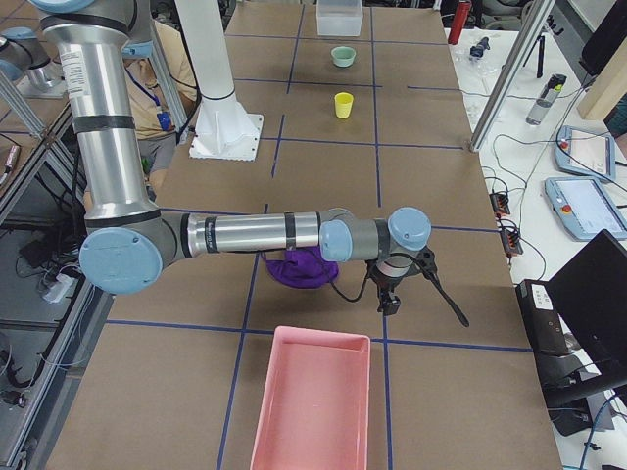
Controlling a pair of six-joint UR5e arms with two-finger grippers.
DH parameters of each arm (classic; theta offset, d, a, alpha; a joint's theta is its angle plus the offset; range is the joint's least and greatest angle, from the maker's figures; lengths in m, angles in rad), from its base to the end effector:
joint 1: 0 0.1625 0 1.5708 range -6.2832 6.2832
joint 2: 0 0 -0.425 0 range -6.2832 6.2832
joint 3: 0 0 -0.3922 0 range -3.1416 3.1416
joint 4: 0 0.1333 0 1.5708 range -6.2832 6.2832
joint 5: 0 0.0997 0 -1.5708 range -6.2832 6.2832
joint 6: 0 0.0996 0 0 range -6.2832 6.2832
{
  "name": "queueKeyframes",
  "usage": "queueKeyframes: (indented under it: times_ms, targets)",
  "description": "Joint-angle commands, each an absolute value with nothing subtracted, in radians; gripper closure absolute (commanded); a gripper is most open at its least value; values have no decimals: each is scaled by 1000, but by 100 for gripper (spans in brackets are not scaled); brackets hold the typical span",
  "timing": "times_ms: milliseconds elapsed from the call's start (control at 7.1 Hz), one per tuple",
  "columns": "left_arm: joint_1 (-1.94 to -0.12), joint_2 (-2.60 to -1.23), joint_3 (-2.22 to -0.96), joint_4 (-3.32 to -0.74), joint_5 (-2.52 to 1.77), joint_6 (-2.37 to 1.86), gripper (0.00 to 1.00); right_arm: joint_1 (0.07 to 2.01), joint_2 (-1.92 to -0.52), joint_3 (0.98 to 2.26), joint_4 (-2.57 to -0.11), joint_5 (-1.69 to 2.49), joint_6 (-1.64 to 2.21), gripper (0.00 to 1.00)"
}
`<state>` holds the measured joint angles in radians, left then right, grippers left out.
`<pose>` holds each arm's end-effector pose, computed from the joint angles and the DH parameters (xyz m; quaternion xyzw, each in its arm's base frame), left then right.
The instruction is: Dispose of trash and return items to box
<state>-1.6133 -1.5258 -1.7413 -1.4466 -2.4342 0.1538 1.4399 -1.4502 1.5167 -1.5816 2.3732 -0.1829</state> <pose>-0.0775 -0.4669 0.6026 0.0416 0.4163 0.0508 0.9068 -0.0101 -0.5492 0.6219 0.0358 -0.3896 -0.1545 0.9072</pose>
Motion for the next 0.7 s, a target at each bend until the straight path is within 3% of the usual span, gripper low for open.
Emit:
queueKeyframes:
  times_ms: [0,141,564]
  targets:
    - [-1592,-1534,-1826,-1456,-2425,153,0,1440,-1477,1531,-1577,2370,-193,0]
    - [-1586,-1545,-1910,-1424,-2422,146,0,1442,-1485,1535,-1577,2373,-192,0]
    - [-1582,-1534,-1856,-1430,-2428,143,0,1436,-1477,1543,-1575,2372,-196,0]
